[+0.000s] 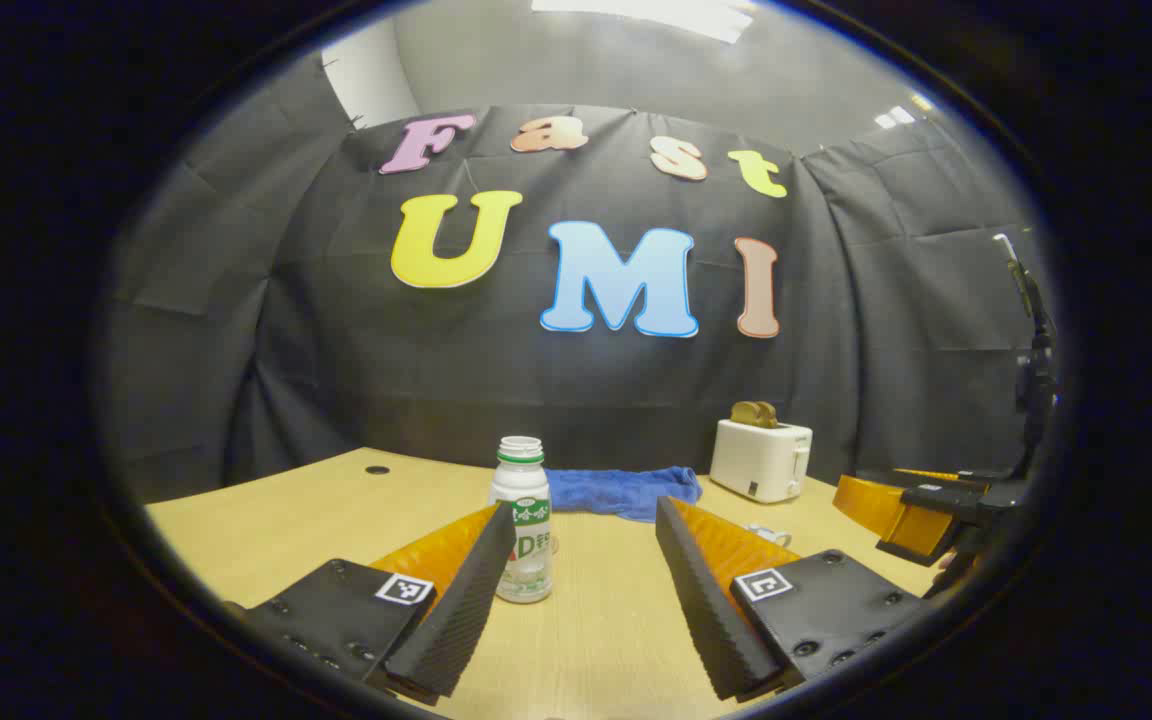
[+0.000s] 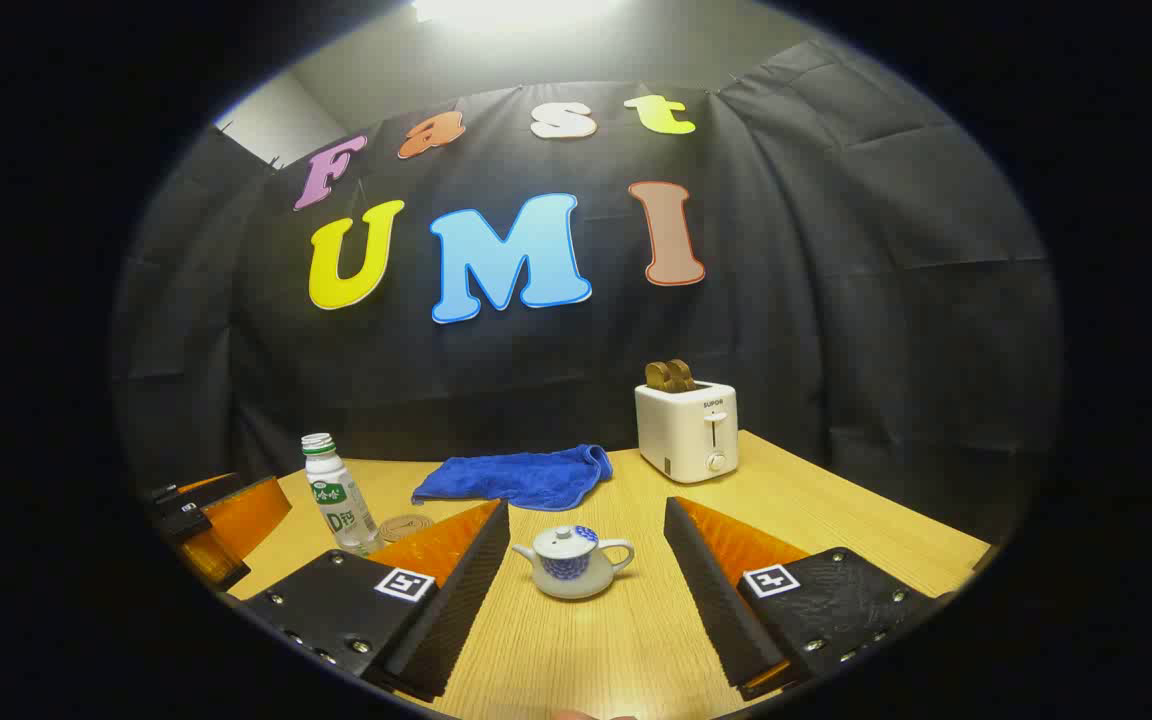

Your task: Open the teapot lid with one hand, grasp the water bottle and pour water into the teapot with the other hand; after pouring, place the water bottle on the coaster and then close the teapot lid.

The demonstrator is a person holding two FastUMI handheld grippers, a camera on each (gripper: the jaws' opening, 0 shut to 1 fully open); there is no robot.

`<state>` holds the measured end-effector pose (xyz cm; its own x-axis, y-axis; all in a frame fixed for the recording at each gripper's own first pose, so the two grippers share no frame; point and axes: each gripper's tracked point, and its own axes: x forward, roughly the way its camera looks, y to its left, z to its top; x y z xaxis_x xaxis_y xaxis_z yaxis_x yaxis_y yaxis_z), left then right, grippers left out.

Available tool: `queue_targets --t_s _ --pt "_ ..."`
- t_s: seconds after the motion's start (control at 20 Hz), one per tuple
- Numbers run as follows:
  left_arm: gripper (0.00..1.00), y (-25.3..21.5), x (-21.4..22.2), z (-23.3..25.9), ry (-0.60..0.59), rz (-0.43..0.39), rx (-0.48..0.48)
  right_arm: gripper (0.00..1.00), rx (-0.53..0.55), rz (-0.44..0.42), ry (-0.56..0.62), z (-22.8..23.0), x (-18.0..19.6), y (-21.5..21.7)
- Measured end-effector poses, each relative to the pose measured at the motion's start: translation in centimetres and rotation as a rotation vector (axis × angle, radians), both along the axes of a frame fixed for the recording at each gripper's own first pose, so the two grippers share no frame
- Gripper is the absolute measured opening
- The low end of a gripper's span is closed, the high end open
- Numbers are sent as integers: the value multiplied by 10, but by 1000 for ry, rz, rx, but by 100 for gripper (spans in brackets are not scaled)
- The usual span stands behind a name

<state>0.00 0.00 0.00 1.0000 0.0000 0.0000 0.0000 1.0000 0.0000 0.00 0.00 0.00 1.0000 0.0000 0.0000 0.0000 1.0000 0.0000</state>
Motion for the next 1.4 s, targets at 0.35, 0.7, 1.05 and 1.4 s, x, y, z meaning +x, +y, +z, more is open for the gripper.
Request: queue_targets --t_s 0.35,0.7,1.05,1.4 --pt "94 5 -2 -1 -1 17 3 96 8 -6 13 -4 3 -4" --pt "94 5 4 -10 15 13 17 96 -9 -2 19 -8 10 0" --pt "94 4 10 -17 26 6 18 89 -56 -3 50 -19 26 3" --pt "94 6 13 -21 32 2 18 86 -90 6 70 -29 50 8"
